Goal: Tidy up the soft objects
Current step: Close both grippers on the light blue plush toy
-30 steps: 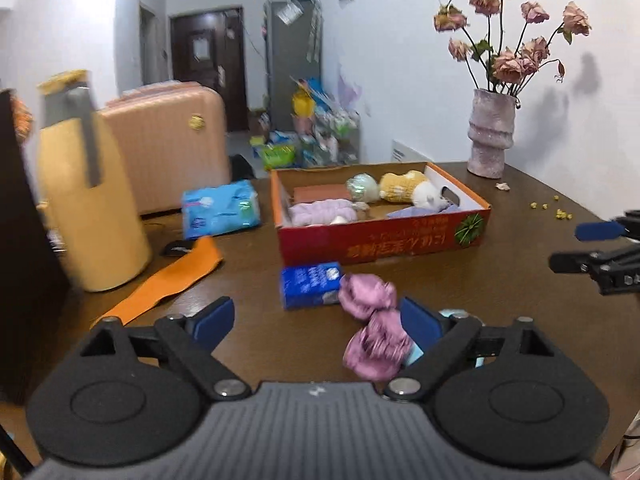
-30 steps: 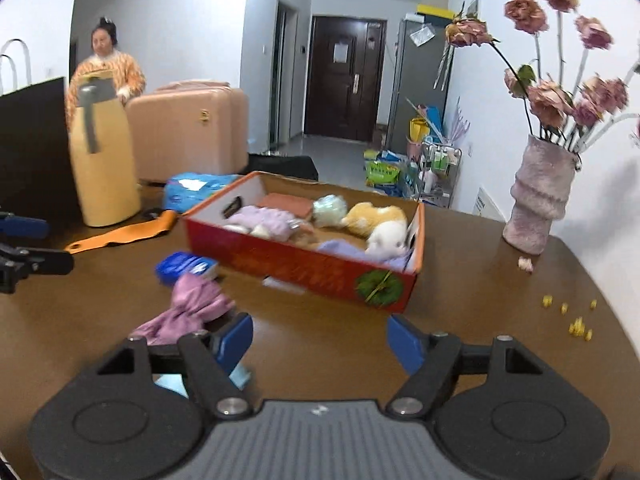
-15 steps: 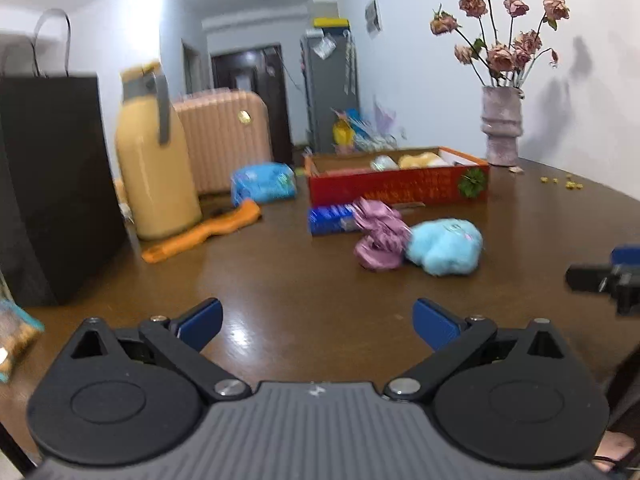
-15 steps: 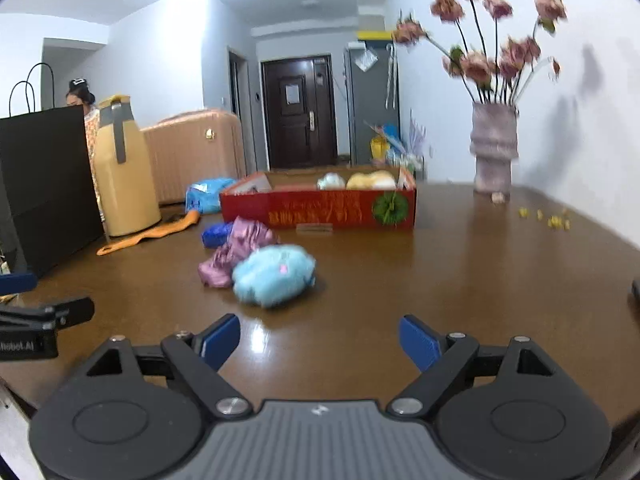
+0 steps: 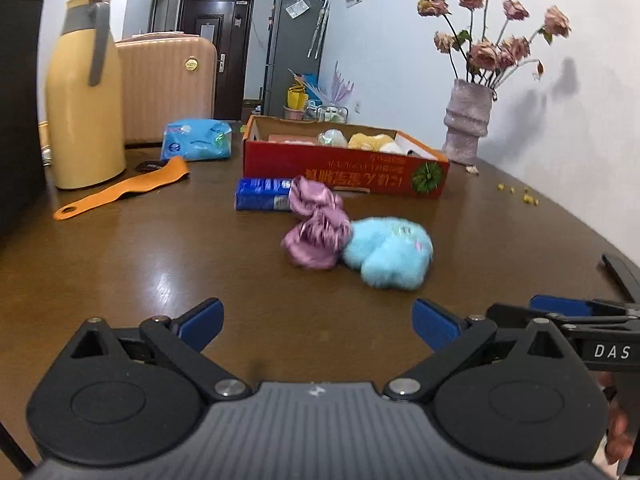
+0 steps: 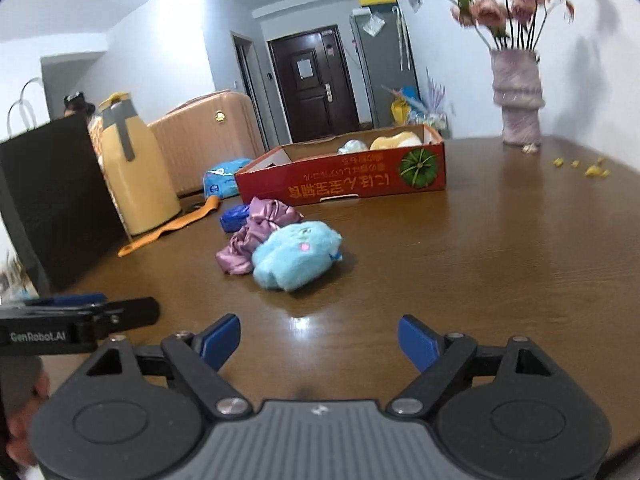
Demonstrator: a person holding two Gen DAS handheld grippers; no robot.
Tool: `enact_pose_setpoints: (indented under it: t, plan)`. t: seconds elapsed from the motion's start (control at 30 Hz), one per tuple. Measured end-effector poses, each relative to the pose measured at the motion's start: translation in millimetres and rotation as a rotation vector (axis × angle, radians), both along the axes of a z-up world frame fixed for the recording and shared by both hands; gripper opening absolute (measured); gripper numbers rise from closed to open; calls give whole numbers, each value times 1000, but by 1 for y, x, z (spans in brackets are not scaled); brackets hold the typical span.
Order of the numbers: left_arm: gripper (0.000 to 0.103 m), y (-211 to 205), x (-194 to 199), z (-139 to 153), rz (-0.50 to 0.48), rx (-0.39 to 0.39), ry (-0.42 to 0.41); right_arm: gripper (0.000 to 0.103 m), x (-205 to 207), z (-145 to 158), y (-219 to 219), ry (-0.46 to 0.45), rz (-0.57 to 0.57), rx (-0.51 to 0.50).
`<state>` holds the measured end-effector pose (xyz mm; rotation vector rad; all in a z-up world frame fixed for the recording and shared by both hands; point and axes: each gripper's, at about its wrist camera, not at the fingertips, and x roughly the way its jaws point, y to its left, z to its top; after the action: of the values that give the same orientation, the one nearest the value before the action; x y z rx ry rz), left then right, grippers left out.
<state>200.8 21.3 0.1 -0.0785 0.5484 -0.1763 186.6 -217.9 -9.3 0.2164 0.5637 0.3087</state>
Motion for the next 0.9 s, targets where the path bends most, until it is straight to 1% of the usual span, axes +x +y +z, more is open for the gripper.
enact_pose_setpoints:
  t: [0.03, 0.1, 0.13, 0.2, 0.3, 0.37, 0.43, 0.47, 0.5, 0.53, 0.57, 0.63, 0.7, 0.8, 0.87, 0.9]
  plan:
    - [102, -1, 10, 1, 6, 5, -4, 84, 13, 2, 1, -2, 8, 8]
    - [98, -2, 29, 2, 13, 5, -1, 84, 34, 5, 4, -15, 24, 9]
    - [97, -2, 40, 2, 9, 2, 8, 84, 47, 6, 7, -25, 37, 5]
    - [91, -3, 59, -1, 7, 0, 41, 82, 71, 7, 10, -32, 50, -4]
    - [91, -6, 82, -7, 9, 14, 54, 81, 107, 5, 16, -20, 61, -9]
    - [91, -4, 91, -13, 18, 10, 65, 80, 124, 4, 23, -10, 82, -19]
    - [91, -1, 95, -18, 26, -5, 83, 73, 138, -1, 33, 18, 105, -50]
    - [91, 0, 96, -20, 27, -13, 95, 60, 142, -5, 35, 37, 122, -62]
    - [91, 2, 97, -21, 27, -17, 103, 47, 144, -9, 37, 57, 142, -63]
    - [91, 3, 96, -22, 26, -18, 107, 46, 142, -10, 35, 61, 158, -41]
    - [91, 3, 94, -23, 21, -19, 105, 43, 139, -11, 33, 73, 170, -30]
    - [91, 3, 88, -23, 2, -29, 106, 42, 128, -9, 28, 94, 207, -26]
    - [91, 3, 79, -22, -27, -62, 115, 42, 114, -9, 23, 114, 239, -9]
    - [90, 3, 64, -22, -96, -147, 135, 45, 92, -10, 16, 113, 285, 15]
    - [89, 0, 58, -24, -111, -172, 150, 46, 76, -6, 7, 111, 257, 5]
    - [88, -3, 56, -25, -112, -164, 152, 48, 68, -3, 3, 100, 239, -7]
